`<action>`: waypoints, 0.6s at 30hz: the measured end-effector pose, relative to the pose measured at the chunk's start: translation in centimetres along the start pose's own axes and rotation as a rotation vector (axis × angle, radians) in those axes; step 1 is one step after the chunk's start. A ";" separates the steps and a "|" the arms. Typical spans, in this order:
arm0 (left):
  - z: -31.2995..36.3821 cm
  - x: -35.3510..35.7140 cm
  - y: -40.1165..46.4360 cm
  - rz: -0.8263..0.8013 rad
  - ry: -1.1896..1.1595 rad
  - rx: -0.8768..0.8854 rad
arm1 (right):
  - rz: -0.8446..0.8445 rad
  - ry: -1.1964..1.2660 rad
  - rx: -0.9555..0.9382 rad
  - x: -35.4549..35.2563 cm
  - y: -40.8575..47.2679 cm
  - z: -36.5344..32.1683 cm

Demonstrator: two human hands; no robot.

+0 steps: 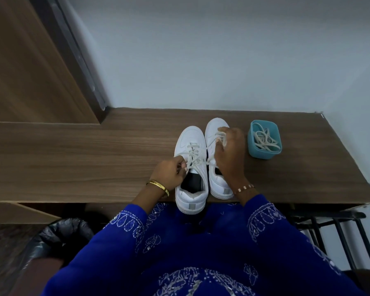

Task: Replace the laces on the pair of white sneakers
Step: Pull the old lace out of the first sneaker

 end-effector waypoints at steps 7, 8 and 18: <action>-0.2 0.1 0.0 -0.016 -0.017 -0.016 | -0.398 -0.582 -0.536 5.9 -3.0 -0.7; -0.1 0.1 -0.1 -0.015 -0.014 -0.014 | -0.419 -0.598 -0.528 6.1 -3.0 -0.7; -0.2 0.1 0.0 0.002 0.026 0.000 | 0.091 0.110 -0.133 -0.1 0.6 -1.8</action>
Point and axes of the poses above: each hand's wrist, its own y-axis towards the middle knuckle, its own x-axis out of the palm, z = x × y, the point moved 7 cm from there along y, towards the middle knuckle, and after that the axes turned 9 degrees about y, right-handed, at the moved point
